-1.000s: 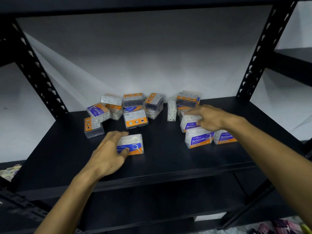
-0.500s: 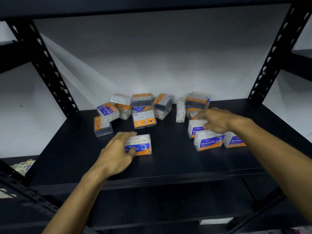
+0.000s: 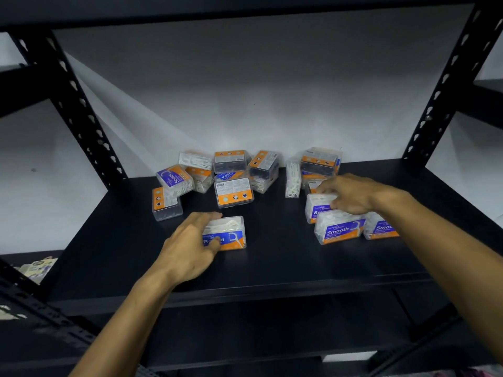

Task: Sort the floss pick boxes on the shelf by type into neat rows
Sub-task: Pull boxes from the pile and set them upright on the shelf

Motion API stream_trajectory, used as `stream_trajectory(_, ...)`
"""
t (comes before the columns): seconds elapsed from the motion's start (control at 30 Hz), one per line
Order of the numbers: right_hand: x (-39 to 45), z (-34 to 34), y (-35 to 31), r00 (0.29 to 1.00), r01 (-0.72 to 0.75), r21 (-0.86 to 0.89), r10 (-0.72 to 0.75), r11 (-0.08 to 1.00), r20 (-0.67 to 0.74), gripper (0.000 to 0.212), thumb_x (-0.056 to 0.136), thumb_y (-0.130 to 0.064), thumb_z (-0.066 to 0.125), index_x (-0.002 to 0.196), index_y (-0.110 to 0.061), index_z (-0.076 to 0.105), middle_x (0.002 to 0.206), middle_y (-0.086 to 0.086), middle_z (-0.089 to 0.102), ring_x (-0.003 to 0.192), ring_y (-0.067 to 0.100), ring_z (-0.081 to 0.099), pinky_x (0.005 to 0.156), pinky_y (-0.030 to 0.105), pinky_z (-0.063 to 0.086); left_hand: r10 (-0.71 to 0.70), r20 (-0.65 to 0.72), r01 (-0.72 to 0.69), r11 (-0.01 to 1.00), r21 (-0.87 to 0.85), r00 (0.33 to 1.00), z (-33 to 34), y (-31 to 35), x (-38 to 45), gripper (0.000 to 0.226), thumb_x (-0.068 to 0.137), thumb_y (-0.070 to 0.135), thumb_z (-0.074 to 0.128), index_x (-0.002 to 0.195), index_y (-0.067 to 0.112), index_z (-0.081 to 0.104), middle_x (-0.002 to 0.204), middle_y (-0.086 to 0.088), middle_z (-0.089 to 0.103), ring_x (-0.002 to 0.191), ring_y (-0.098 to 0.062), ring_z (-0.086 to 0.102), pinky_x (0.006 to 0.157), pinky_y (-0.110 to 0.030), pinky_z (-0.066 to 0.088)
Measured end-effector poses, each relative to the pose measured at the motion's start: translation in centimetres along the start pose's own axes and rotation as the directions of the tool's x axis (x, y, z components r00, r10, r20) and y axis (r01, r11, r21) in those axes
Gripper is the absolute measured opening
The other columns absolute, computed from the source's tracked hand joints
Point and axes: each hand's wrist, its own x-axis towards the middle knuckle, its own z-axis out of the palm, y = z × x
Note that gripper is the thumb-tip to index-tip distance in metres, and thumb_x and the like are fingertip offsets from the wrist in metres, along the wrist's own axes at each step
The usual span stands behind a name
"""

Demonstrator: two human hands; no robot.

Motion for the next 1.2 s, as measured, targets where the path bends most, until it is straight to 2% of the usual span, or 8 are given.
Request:
stream_trajectory(0.13, -0.1, -0.1, 0.0, 1.000, 0.000, -0.002, 0.000, 1.000, 0.003, 0.037, 0.087, -0.016, 0.059, 0.122, -0.030, 0.057, 0.120, -0.004, 0.062, 0.104, 0.017, 0.057, 0.085, 0.036, 0.049, 0.001, 0.011, -0.001, 1.000, -0.003, 1.000, 0.0, -0.1, 0.1, 0.053, 0.092, 0.023, 0.064, 0.140, 0.034, 0.045, 0.140, 0.012, 0.045, 0.124, -0.010, 0.047, 0.104, -0.040, 0.044)
stream_trajectory(0.33, -0.1, -0.2, 0.0, 1.000, -0.001, 0.019, 0.001, 1.000, 0.019, 0.043, 0.087, -0.013, 0.059, 0.128, -0.027, 0.054, 0.126, -0.003, 0.059, 0.112, 0.020, 0.055, 0.097, 0.043, 0.046, 0.020, 0.022, -0.020, 1.000, -0.009, 1.000, 0.3, 0.0, 0.4, 0.053, 0.091, 0.024, 0.064, 0.140, 0.034, 0.046, 0.140, 0.013, 0.046, 0.123, -0.010, 0.049, 0.103, -0.038, 0.044)
stream_trajectory(0.6, 0.1, -0.8, -0.7, 1.000, 0.008, 0.012, -0.008, 1.000, 0.017, 0.048, 0.091, -0.014, 0.057, 0.136, -0.025, 0.045, 0.136, 0.001, 0.055, 0.121, 0.021, 0.053, 0.101, 0.041, 0.045, 0.022, 0.042, -0.022, 1.000, -0.008, 0.999, 0.4, 0.3, 0.7, 0.054, 0.091, 0.026, 0.065, 0.141, 0.035, 0.044, 0.140, 0.012, 0.045, 0.123, -0.011, 0.049, 0.103, -0.042, 0.045)
stream_trajectory(0.7, 0.0, -0.9, -1.0, 1.000, 0.013, -0.016, -0.013, 1.000, -0.012, 0.051, 0.093, -0.013, 0.054, 0.140, -0.026, 0.041, 0.140, 0.001, 0.051, 0.125, 0.022, 0.050, 0.102, 0.041, 0.044, 0.022, 0.052, -0.021, 1.000, -0.015, 0.998, 0.4, 0.1, 0.7, 0.058, 0.090, 0.028, 0.066, 0.142, 0.036, 0.041, 0.142, 0.012, 0.045, 0.125, -0.012, 0.049, 0.104, -0.045, 0.045)
stream_trajectory(0.8, 0.2, -1.1, -1.6, 0.996, 0.024, -0.059, -0.029, 0.998, -0.080, 0.044, 0.093, -0.016, 0.052, 0.134, -0.029, 0.047, 0.135, 0.002, 0.055, 0.119, 0.024, 0.053, 0.097, 0.042, 0.047, 0.026, 0.054, -0.026, 1.000, -0.017, 0.998, 0.2, 0.1, 0.6, 0.062, 0.088, 0.034, 0.067, 0.143, 0.039, 0.038, 0.142, 0.013, 0.045, 0.125, -0.012, 0.049, 0.104, -0.047, 0.044)
stream_trajectory(1.0, 1.5, -1.8, -5.2, 0.963, 0.136, -0.051, -0.145, 0.989, -0.227, 0.039, 0.091, -0.020, 0.053, 0.130, -0.027, 0.052, 0.127, 0.001, 0.056, 0.116, 0.024, 0.052, 0.093, 0.041, 0.046, -0.025, -0.045, 0.020, 0.994, -0.110, 0.999, -1.3, -1.0, 0.6, 0.057, 0.085, 0.062, 0.057, 0.136, 0.037, 0.048, 0.127, 0.014, 0.055, 0.109, -0.008, 0.059, 0.095, -0.044, 0.051)
stream_trajectory(1.1, 2.8, -1.6, -7.6, 0.946, 0.228, 0.010, -0.219, 0.974, -0.241, 0.035, 0.091, -0.024, 0.057, 0.125, -0.028, 0.056, 0.124, -0.002, 0.058, 0.113, 0.020, 0.054, 0.093, 0.040, 0.046, -0.083, -0.150, 0.067, 0.992, -0.111, 0.985, -2.5, -2.8, 0.6, 0.052, 0.086, 0.060, 0.056, 0.130, 0.033, 0.055, 0.122, 0.013, 0.062, 0.111, -0.003, 0.057, 0.095, -0.042, 0.051)
stream_trajectory(1.2, 4.4, -1.2, -10.3, 0.929, 0.309, 0.051, -0.290, 0.950, -0.231, 0.036, 0.091, -0.023, 0.059, 0.126, -0.028, 0.057, 0.131, -0.005, 0.054, 0.119, 0.019, 0.051, 0.097, 0.038, 0.043, -0.175, -0.210, 0.159, 0.983, -0.089, 0.962, -3.6, -4.8, 0.8, 0.044, 0.089, 0.051, 0.060, 0.128, 0.030, 0.057, 0.117, 0.013, 0.065, 0.106, -0.004, 0.059, 0.093, -0.039, 0.052)
